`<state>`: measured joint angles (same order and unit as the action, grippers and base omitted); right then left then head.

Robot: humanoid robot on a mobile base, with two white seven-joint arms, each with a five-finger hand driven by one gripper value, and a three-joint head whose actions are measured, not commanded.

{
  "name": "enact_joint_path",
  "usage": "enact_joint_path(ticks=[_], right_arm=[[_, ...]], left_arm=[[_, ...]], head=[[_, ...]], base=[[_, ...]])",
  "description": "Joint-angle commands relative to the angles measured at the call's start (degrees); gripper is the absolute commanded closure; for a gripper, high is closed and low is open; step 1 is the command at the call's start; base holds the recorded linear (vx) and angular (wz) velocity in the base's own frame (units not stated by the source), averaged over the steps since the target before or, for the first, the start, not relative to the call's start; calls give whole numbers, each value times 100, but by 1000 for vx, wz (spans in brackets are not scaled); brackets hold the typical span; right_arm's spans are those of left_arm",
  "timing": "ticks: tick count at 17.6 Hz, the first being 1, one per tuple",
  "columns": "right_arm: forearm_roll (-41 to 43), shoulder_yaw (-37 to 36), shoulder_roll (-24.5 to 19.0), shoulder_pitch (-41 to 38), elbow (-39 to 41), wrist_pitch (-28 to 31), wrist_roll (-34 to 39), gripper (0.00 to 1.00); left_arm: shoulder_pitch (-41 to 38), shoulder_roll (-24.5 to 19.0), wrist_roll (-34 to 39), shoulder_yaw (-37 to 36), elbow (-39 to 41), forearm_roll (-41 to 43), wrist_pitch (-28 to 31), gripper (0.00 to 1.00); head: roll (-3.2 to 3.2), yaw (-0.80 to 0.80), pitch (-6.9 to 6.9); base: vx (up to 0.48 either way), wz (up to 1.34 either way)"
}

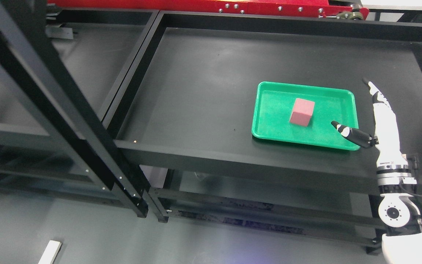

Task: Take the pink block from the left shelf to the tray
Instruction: 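Reach the right hand down onto the pink block in the green tray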

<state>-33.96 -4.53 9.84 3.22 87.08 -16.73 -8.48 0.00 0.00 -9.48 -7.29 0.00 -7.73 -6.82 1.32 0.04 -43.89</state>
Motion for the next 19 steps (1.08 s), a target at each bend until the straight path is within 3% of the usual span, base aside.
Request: enact_joint_path(ticks=[1, 19], right_arm=[[3, 22, -8, -5, -16, 152, 434, 1], [-120, 611, 62, -31, -235, 609, 1428, 1]], left_arm=[[-114, -100, -1, 0, 100, 0, 5, 0], [-114, -100, -1, 0, 100, 0, 5, 0]], head=[[0, 0, 0], [0, 0, 0]], base=[[216, -134], [123, 12]])
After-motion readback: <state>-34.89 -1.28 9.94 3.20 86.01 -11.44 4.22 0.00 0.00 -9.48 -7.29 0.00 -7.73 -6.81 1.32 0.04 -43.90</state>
